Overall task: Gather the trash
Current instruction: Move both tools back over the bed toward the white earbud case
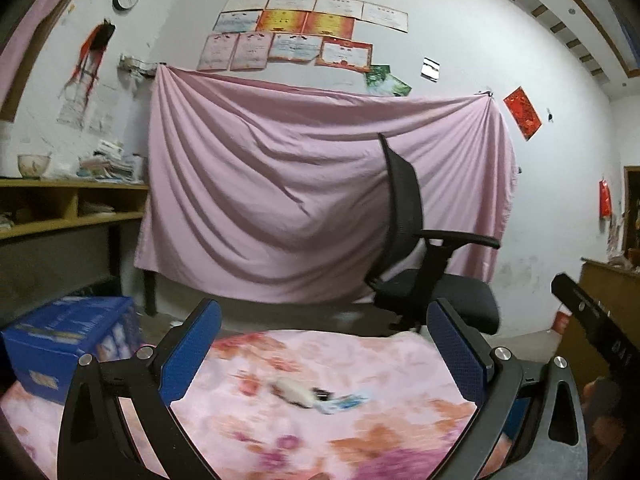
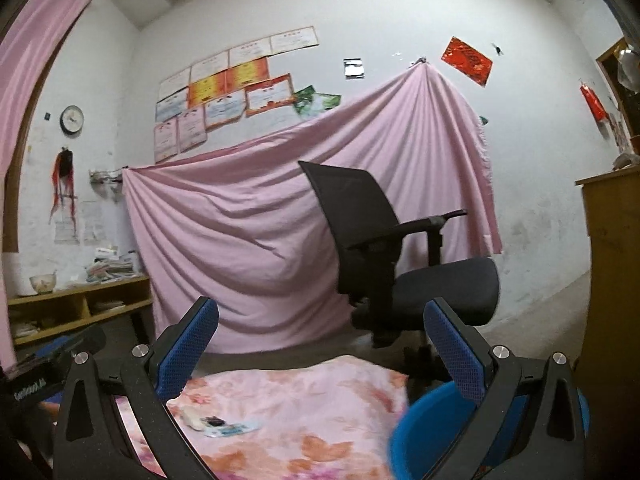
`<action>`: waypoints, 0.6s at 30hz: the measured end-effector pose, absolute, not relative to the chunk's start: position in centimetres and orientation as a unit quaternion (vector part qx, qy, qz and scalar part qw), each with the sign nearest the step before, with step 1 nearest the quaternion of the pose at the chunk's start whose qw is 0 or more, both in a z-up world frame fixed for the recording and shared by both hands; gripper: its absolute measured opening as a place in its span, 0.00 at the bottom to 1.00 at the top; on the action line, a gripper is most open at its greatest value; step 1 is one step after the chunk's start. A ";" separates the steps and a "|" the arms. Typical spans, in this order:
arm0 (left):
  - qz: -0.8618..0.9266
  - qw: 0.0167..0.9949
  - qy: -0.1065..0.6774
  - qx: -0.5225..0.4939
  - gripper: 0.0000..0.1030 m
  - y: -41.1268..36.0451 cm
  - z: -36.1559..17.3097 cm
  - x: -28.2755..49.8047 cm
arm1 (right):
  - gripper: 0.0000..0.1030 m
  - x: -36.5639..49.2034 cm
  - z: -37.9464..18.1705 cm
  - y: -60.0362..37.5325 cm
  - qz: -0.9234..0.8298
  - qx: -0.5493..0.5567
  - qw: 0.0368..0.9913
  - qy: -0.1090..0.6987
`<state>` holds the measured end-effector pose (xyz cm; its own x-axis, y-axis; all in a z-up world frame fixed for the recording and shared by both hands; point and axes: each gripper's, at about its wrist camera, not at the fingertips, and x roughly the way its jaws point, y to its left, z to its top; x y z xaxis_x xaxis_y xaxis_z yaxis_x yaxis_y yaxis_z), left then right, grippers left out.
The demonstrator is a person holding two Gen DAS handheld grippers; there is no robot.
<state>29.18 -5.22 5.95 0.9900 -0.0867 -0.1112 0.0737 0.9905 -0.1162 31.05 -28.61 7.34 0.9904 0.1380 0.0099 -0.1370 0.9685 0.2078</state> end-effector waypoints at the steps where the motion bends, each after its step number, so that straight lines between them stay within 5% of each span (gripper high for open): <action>1: -0.035 0.996 0.059 -0.054 0.98 -4.3 5.6 29.3 | 1.00 31.2 7.2 -28.0 0.072 0.105 0.992 0.005; 18: -0.031 0.980 0.179 -0.077 0.97 2.0 0.5 34.7 | 1.00 36.6 3.7 -20.8 0.093 0.033 0.987 0.126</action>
<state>34.75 2.01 0.49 0.9343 -0.0879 -0.3454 0.0333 0.9864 -0.1611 36.63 -20.82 3.68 0.9509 0.1918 -0.2428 -0.1754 0.9806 0.0876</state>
